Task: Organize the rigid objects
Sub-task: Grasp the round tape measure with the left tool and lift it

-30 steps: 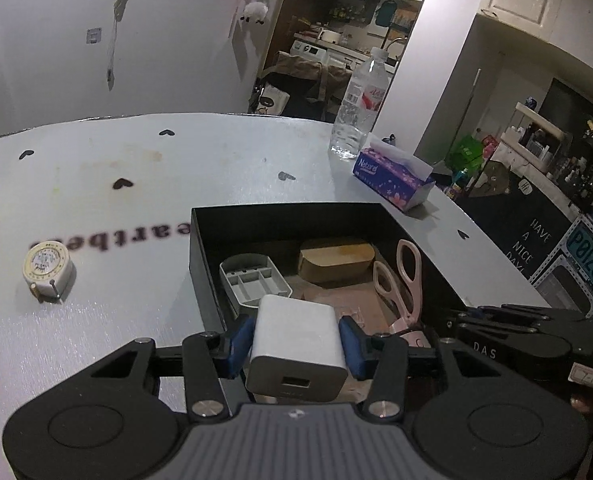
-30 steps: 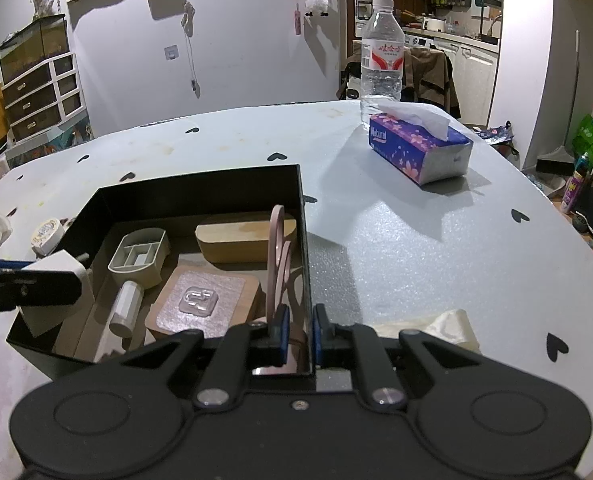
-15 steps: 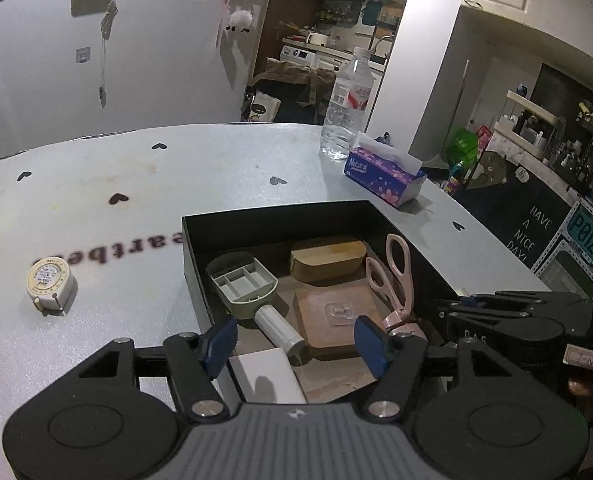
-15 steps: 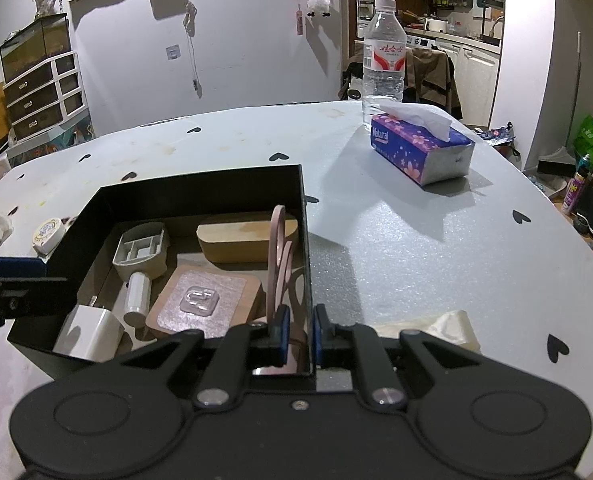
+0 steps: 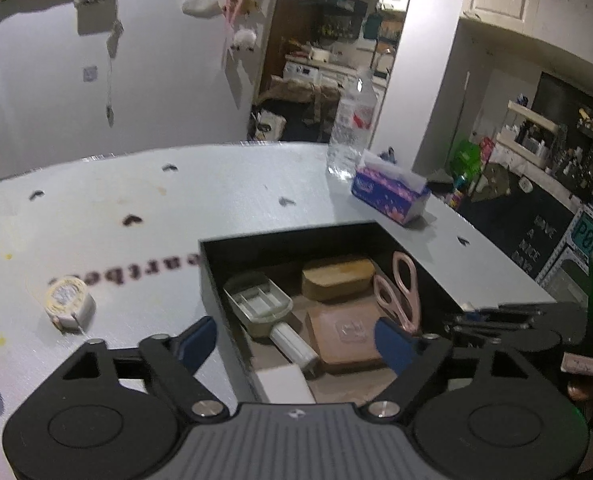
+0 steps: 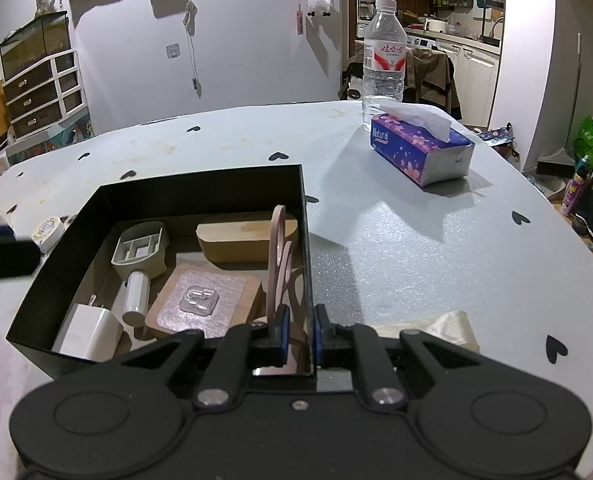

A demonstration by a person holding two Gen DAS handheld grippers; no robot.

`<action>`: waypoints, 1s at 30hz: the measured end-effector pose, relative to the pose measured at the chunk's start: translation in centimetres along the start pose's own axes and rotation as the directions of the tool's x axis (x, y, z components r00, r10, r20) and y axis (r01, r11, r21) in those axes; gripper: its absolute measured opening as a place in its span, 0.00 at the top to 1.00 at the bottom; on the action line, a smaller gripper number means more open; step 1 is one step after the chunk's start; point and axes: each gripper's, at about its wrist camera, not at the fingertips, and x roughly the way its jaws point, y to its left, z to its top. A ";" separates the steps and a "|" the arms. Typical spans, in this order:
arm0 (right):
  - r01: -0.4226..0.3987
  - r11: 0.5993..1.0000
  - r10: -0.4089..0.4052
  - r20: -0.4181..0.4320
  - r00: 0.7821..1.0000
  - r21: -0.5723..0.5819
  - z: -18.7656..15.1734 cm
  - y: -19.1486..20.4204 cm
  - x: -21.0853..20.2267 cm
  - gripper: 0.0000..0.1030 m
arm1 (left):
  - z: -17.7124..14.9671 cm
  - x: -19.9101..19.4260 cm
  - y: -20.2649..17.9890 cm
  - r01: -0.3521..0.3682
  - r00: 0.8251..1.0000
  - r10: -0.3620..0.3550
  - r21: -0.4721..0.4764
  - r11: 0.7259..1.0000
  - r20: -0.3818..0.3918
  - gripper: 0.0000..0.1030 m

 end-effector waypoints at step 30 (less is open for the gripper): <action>0.001 1.000 -0.001 0.000 1.000 0.000 0.0 0.0 0.0 0.87 | -1.5 5.7 13.9 -0.424 0.900 0.436 -0.226 0.877 0.002 0.23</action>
